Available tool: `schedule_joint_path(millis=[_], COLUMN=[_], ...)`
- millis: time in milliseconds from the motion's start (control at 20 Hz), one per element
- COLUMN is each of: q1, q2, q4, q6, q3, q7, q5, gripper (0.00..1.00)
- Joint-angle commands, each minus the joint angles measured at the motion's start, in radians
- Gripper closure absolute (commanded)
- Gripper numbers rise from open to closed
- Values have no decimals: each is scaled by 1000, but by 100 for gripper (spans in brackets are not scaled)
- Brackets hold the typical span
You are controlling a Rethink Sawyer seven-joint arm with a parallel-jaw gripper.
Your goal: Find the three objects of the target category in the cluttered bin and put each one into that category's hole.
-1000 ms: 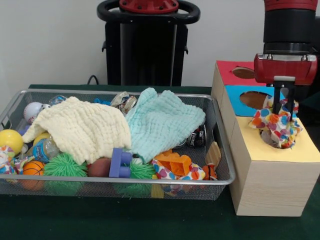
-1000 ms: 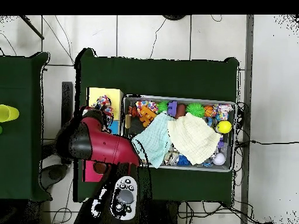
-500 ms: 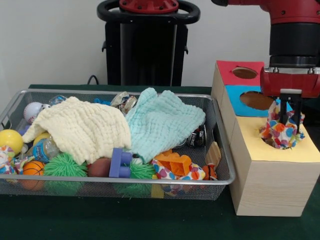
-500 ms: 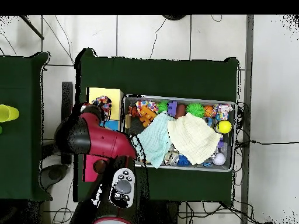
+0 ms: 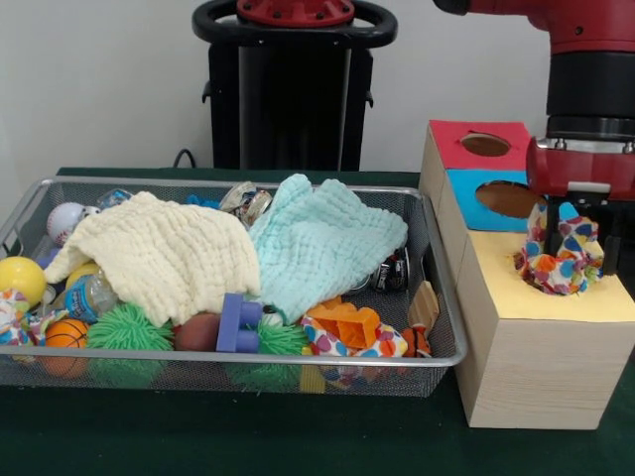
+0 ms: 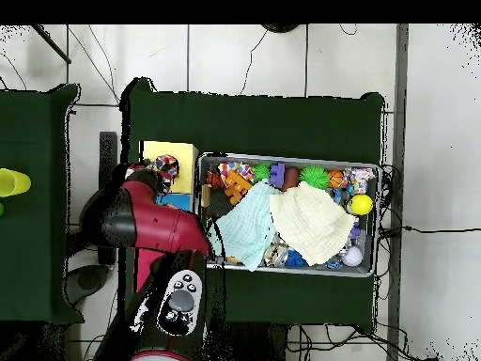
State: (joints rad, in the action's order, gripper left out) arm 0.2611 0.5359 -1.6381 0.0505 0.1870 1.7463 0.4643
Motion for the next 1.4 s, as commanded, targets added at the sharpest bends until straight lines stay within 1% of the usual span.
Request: schedule_joint_path(millis=[50,200,300,350,550,1050,1400], q1=[0,4,28,30,21,31,25], q2=[-67,-67,-72,-71,-65,-6,15], q4=[78,82,89,88,79,80,64], q6=[175,192,206,213,206,320,329], q3=[-3,7,44,47,33,69,60], q7=[178,185,228,234,233,231,225], q5=[26,24,48,51,51,33,26], gripper=[0,0,0,0,0,0,0])
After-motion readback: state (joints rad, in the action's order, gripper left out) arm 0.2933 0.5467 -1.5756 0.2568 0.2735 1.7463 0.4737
